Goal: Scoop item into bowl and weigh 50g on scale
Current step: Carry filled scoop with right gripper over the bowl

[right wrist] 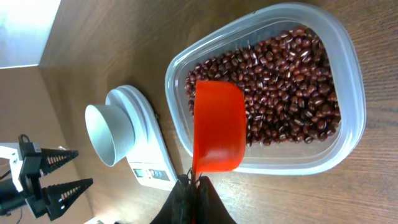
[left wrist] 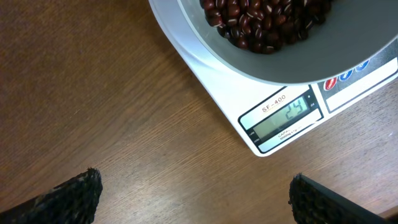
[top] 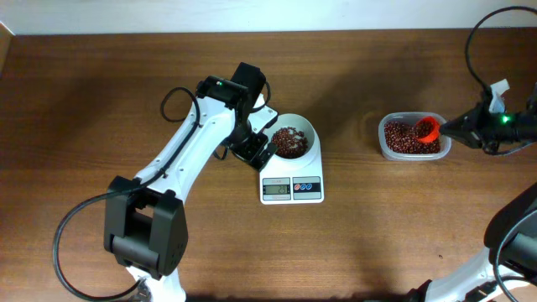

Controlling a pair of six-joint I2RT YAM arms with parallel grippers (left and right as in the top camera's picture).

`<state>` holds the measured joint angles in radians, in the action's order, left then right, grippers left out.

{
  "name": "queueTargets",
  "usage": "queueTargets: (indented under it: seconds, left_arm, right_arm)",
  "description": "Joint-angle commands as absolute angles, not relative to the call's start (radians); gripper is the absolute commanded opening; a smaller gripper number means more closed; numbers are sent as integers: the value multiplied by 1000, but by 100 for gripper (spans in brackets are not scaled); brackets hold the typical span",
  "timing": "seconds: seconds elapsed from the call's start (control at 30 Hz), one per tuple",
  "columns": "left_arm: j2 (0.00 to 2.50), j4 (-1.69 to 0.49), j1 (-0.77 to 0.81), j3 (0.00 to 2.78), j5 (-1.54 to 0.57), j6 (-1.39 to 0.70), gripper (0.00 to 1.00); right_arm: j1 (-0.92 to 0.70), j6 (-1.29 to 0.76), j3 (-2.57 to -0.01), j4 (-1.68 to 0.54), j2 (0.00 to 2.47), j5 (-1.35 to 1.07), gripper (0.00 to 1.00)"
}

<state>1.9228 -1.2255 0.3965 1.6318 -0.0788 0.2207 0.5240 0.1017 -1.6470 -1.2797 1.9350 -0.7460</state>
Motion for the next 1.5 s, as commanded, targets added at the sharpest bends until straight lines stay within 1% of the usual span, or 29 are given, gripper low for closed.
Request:
queueTargets:
  seconds: [0.0, 0.27, 0.37, 0.5, 0.87, 1.03, 1.13, 1.23, 1.37, 1.47]
  left_arm:
    - [1932, -1224, 400, 1635, -83, 226, 99]
    - [1932, -1224, 400, 1635, -83, 226, 99]
    - [1932, -1224, 400, 1635, -83, 226, 99]
    - [1932, -1224, 400, 1635, -83, 226, 99]
    - [1932, -1224, 400, 1635, -83, 226, 99]
    - [1932, -1224, 400, 1635, -83, 226, 99]
    - [1932, -1224, 400, 1635, -83, 226, 99]
    - [1932, -1224, 400, 1635, -83, 226, 99]
    - [1932, -1224, 400, 1635, -83, 226, 99]
    - [1932, -1224, 400, 1635, -83, 226, 99]
  right_arm:
    - [524, 128, -1672, -1288, 1938, -749, 4]
    - [524, 128, -1672, -1292, 1938, -760, 4]
    - [524, 170, -1672, -1296, 1938, -842, 4]
    - [524, 173, -1672, -1295, 1938, -937, 4]
    - [524, 173, -1672, -1294, 1938, -943, 4]
    - [514, 177, -1672, -1295, 1938, -1048, 4]
    - [467, 177, -1672, -1294, 1938, -1092, 4]
    - [381, 176, -1672, -1280, 1938, -1092, 4]
    - [242, 170, -1672, -1240, 1938, -1092, 4]
    - [102, 115, -1672, -1175, 1938, -1091, 4]
